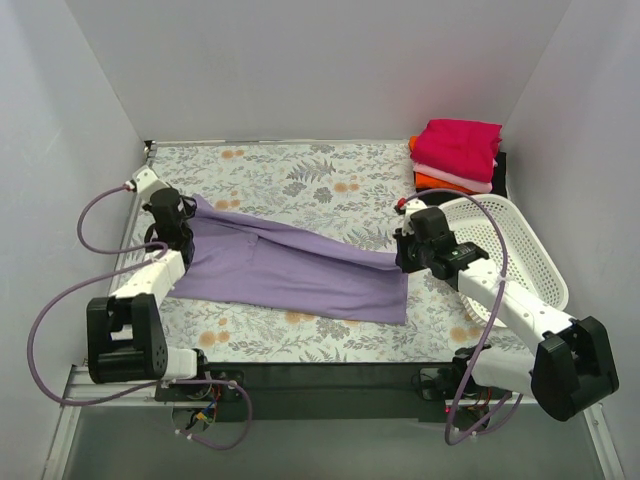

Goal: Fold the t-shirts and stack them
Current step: Fold the tshirt

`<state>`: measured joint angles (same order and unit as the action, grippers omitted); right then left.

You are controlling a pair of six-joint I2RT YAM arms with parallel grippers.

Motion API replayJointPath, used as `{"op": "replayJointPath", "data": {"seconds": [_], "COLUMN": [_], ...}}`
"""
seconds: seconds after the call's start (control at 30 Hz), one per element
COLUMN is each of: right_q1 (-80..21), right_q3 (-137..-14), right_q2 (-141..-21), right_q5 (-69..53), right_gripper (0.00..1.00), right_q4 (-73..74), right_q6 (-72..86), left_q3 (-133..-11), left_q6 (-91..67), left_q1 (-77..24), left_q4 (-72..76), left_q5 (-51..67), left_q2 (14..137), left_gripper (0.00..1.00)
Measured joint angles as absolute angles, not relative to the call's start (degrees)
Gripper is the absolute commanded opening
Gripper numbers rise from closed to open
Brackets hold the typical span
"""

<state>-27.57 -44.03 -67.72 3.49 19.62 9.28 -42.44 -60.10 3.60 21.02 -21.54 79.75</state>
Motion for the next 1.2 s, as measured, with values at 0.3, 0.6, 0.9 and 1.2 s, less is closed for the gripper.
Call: {"op": "replayJointPath", "data": {"seconds": [0.3,0.6,0.9,1.2], "right_q1": [-29.3,-31.8,-35.1,-36.2], "right_q3": [-40.9,-40.3,-39.5,-39.5], "right_q2": [-67.0,-67.0,-67.2,-67.2], "right_q5": [3.7,4.6,7.4,11.2], "right_gripper": [0.01,0.01,0.01,0.32], "right_q4": [20.9,21.1,21.7,23.9], "right_q6": [9.3,9.3,10.4,12.7], "left_q3": [-33.6,-32.1,-27.7,-27.3], "left_q6": [-63.3,-64.2,-65.5,-67.9], "left_q1": [3.6,3.6,3.6,3.6], "left_q4": [18.6,12.5,6.2,0.1], "left_q5": [-26.9,-28.8,-31.0,-34.0], "left_q2": [62.5,58.7,56.7,55.5], "left_gripper": [0.00,0.00,0.00,0.32]}}
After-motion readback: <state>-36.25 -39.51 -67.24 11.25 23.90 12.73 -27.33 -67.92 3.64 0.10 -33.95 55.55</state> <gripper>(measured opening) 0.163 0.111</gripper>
